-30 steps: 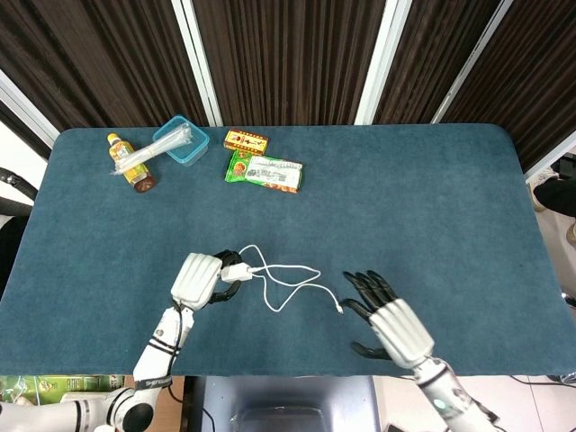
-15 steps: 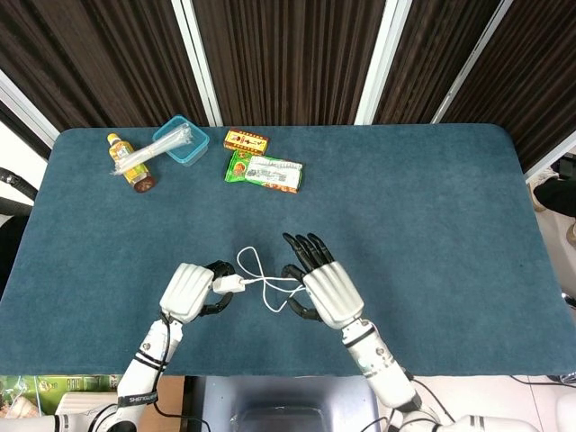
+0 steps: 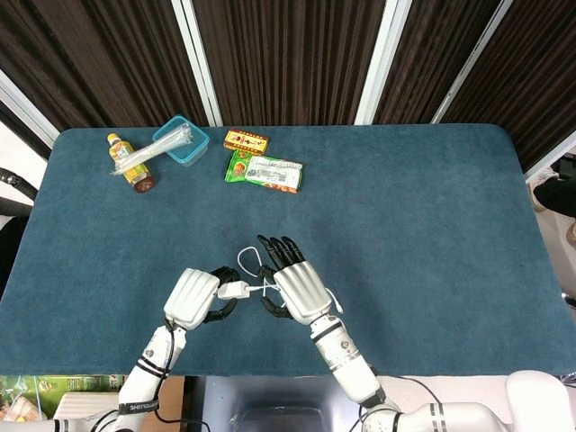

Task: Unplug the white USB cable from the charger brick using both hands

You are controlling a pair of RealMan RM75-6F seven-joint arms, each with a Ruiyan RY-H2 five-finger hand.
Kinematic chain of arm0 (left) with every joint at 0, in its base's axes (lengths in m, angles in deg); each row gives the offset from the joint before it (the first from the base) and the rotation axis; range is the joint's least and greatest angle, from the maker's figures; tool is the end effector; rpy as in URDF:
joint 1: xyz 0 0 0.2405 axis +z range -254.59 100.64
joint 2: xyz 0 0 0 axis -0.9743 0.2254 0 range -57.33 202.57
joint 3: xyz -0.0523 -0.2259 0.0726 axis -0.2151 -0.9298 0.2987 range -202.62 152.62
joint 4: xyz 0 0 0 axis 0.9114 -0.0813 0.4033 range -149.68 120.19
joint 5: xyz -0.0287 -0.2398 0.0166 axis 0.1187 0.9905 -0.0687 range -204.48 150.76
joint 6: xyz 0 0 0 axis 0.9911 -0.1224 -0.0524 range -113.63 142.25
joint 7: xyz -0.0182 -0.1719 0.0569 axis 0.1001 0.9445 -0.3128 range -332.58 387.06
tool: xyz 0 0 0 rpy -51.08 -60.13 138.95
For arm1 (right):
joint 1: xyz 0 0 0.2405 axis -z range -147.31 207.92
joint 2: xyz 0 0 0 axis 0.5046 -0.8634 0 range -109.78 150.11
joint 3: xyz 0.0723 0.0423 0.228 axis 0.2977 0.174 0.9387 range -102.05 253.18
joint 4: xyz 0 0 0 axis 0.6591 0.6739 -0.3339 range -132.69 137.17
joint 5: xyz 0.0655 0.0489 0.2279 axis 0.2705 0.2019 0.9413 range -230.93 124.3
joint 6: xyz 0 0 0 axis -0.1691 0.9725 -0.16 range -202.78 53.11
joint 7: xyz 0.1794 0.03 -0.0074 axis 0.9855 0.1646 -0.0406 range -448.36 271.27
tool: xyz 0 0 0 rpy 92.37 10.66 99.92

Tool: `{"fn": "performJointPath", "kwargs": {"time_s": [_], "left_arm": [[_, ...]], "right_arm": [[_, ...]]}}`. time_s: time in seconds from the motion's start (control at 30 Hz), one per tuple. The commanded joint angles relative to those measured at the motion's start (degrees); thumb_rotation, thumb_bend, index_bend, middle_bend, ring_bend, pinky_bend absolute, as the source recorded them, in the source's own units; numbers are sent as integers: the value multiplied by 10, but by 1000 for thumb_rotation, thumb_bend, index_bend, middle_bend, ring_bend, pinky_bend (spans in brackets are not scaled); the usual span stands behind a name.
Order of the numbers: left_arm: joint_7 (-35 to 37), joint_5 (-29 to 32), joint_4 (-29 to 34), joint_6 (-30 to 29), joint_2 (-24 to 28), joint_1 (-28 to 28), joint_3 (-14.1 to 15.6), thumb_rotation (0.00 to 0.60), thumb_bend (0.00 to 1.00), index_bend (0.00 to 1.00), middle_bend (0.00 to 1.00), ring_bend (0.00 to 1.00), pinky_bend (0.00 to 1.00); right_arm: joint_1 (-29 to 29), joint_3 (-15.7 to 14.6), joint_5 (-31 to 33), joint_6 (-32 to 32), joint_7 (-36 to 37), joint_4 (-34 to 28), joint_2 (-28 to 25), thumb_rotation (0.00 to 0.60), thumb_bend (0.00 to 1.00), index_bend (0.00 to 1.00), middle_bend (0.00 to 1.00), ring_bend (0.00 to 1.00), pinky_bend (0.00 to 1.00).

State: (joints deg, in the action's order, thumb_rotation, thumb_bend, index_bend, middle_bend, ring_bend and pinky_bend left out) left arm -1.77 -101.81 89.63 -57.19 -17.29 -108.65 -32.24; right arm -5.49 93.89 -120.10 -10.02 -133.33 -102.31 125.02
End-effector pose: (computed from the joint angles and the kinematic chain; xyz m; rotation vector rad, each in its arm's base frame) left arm -0.0739 0.2845 -0.0373 -1.7770 -0.9244 -1.1825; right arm 0.0215 -0.2878 -0.0701 1.8143 -0.9531 1.2431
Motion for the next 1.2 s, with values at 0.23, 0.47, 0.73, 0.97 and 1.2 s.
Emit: {"fn": "performJointPath", "kwargs": {"time_s": [0.23,0.47,0.73,0.97,1.2], "left_arm": [[-6,-9,5,-4,-3,2,5,600,657,730,785,1000,1000],[-11,-14,10,-6,-5,3,8,600,658,730,786,1000,1000],[-13,-17,11,-7,-6,5,8,600,659,731,788,1000,1000],[-12,-17,13,-6,-5,5,8,600,660,731,787,1000,1000],[-14,-17,15,-5,-4,6,7,600,658,731,789,1000,1000]], "right_arm": [[-22,-6,15,19,0,20,21,600,468,599,92,0,0],[-31,-12,19,30,4,22,25,600,478,618,101,0,0],[-40,-18,26,40,8,24,28,600,478,626,105,0,0],[-46,-22,34,46,10,26,32,600,490,644,114,0,0],[-52,-23,38,51,13,24,33,600,504,648,117,0,0]]}}
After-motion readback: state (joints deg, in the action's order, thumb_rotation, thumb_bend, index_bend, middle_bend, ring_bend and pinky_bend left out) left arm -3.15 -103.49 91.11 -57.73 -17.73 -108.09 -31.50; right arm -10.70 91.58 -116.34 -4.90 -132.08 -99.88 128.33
